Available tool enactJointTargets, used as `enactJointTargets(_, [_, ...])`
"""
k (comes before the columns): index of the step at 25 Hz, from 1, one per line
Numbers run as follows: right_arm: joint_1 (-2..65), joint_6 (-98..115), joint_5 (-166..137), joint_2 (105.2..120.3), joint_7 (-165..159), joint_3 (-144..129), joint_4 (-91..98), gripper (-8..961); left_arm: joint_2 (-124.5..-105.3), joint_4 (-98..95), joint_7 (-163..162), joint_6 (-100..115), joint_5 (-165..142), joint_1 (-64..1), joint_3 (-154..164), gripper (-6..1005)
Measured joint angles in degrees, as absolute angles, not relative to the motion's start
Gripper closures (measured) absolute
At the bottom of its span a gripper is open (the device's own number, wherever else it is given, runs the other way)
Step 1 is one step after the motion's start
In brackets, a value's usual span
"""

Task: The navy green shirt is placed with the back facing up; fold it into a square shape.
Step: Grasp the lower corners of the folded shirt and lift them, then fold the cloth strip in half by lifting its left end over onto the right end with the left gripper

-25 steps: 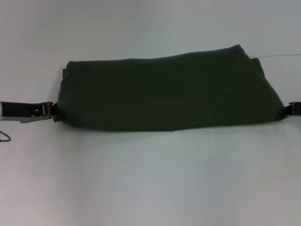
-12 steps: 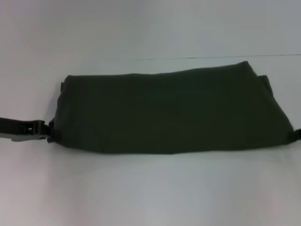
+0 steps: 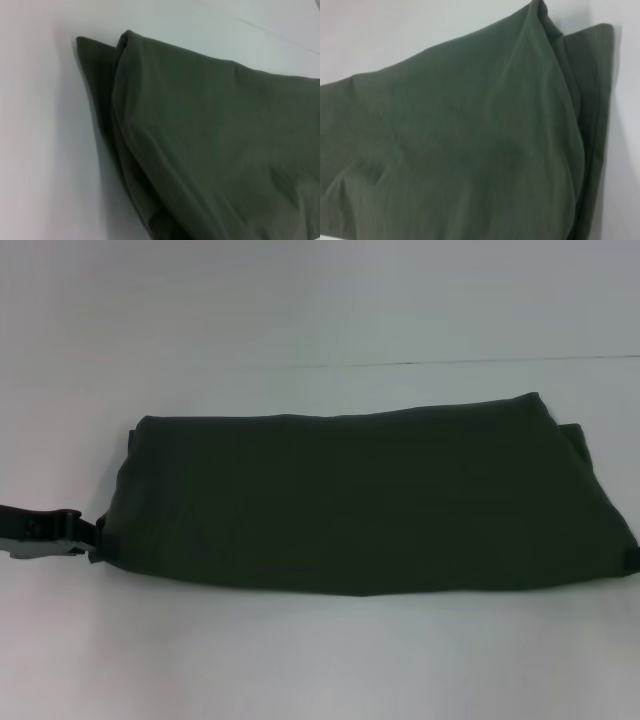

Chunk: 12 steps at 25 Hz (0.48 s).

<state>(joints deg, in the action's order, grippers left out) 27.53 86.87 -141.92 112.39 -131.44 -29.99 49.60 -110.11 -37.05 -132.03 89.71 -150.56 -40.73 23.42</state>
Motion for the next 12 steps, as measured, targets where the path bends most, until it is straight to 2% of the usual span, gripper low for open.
enactJointTargets(3, [28.7,86.1,-142.2,111.14,-132.4,-30.2,46.9,901,-110.12,-36.9,-133.8,89.6,-151.5,-41.0,23.8,984])
enactJointTargets(4, [29.2,85.7,-142.2,110.31,-132.6,-30.1,45.3,901,-110.12,-36.9,-134.6,89.6,-151.8,-41.1,24.0,984])
enactJointTargets(7, [30.5,85.2,-142.3,108.49,-132.9,-29.9,41.8,841,-110.12,-37.1,-136.1,89.5,-152.7,-41.0,24.0,983])
enactJointTargets(8, [30.8,85.2,-142.3,108.16,-132.9,-29.9,41.2,821,-110.12,-37.1,-136.3,89.5,-152.9,-41.0,24.0,983])
enactJointTargets(12, [31.2,84.9,-142.2,107.82,-133.2,-29.8,41.2,740,-110.12,-37.3,-137.0,89.2,-153.1,-40.9,23.7,873])
